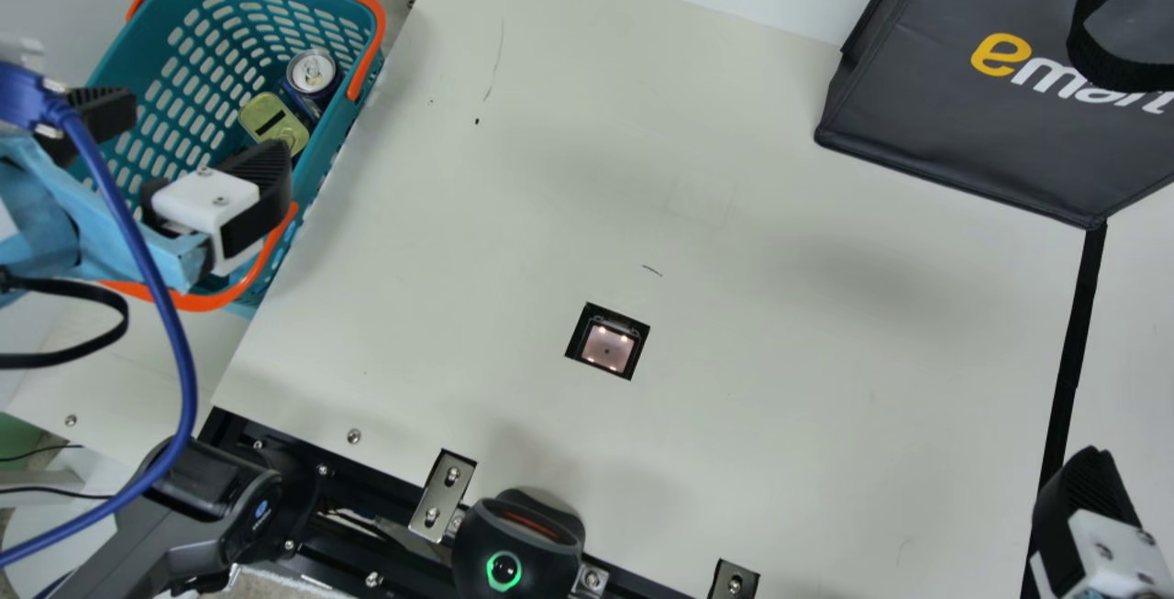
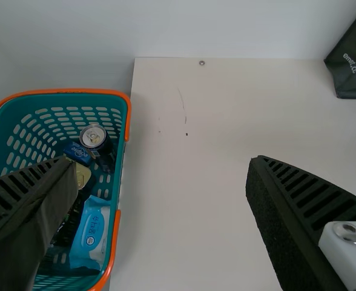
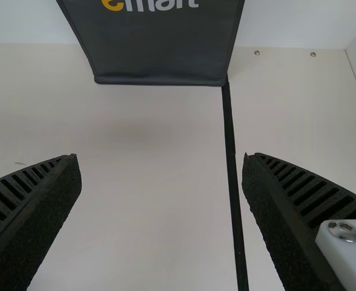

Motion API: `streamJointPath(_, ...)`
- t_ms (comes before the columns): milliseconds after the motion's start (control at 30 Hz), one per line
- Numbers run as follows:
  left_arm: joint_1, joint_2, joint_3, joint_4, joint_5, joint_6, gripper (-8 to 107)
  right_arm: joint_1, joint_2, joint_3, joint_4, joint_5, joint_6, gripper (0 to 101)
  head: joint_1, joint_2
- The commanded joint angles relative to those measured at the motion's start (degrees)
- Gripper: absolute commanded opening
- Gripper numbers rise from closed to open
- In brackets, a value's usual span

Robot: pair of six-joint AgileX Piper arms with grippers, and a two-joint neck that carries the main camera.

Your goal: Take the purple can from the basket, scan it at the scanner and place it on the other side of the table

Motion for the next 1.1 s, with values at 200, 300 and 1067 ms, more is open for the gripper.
streamJointPath(200, 1.76, 0.92, -0.11, 0.41, -0.28, -1.66, 90, 0.00, 0.00, 0.00, 0.00, 0.00, 0.00, 95, -1.66, 0.14)
streamJointPath(300, 4.61, 2.23, -0.39, 0.53, -0.47, -3.83, 90, 0.00, 0.00, 0.00, 0.00, 0.00, 0.00, 95, -1.66, 0.14)
streamJointPath(1067, 34.39, 15.93, -1.09, -3.83, -5.35, 5.88, 90, 0.00, 0.00, 0.00, 0.00, -0.14, 0.00, 95, -1.66, 0.14)
